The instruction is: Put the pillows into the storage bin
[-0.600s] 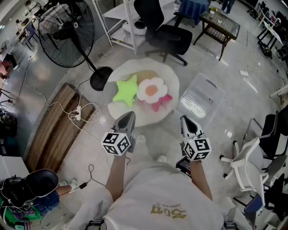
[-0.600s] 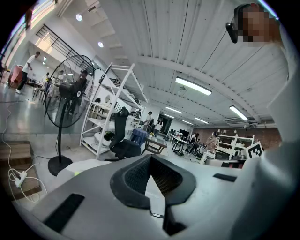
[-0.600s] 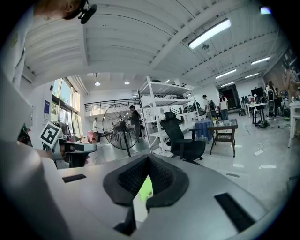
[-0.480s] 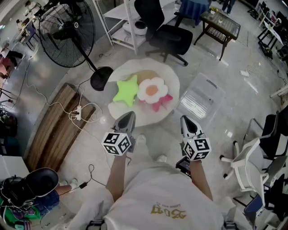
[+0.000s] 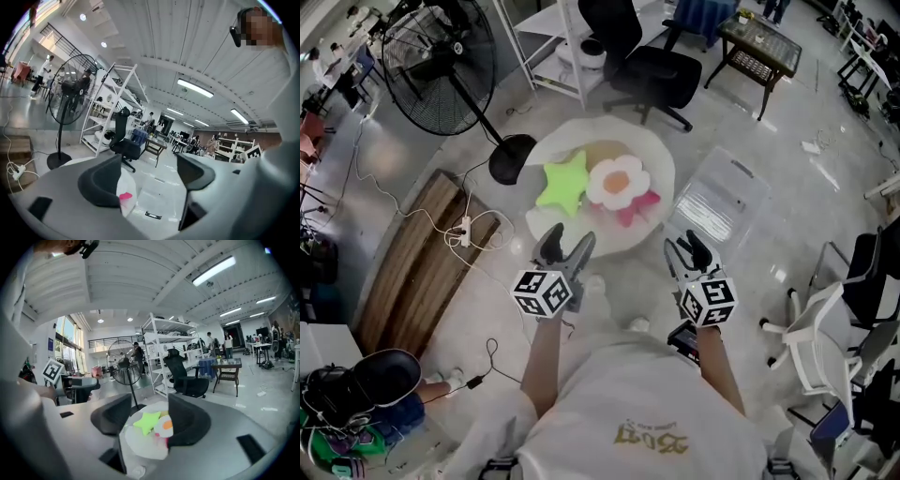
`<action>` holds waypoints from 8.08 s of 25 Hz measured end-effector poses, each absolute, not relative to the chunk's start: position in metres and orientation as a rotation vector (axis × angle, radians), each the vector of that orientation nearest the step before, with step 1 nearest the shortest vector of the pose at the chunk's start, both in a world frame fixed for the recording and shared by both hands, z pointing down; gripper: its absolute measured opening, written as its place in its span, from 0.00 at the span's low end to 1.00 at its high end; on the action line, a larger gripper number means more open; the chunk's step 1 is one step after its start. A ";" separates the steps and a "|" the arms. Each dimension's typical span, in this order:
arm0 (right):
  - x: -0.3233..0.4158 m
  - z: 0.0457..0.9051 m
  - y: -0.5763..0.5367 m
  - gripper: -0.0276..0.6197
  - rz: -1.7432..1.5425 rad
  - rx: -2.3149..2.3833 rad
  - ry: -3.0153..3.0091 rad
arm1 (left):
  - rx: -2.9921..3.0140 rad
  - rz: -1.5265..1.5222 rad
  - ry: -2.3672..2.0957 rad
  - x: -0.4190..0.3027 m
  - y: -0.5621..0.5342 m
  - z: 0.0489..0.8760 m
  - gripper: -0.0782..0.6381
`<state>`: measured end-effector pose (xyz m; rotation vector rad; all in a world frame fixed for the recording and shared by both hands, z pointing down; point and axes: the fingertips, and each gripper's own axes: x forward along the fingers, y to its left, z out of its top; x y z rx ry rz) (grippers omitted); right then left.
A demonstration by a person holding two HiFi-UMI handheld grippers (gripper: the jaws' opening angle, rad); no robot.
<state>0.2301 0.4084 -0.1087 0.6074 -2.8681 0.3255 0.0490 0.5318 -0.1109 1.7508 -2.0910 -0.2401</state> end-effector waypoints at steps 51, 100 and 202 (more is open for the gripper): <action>-0.076 0.027 0.125 0.45 0.381 0.612 -2.520 | 1.610 -0.129 -1.880 -0.285 0.236 0.048 0.65; -0.085 0.490 0.047 0.50 0.862 0.671 -2.116 | 1.047 -0.034 -1.587 -0.283 0.244 0.559 0.63; 0.312 0.512 -0.014 0.39 1.254 1.210 -1.870 | 1.484 0.449 -1.260 0.060 0.024 0.509 0.46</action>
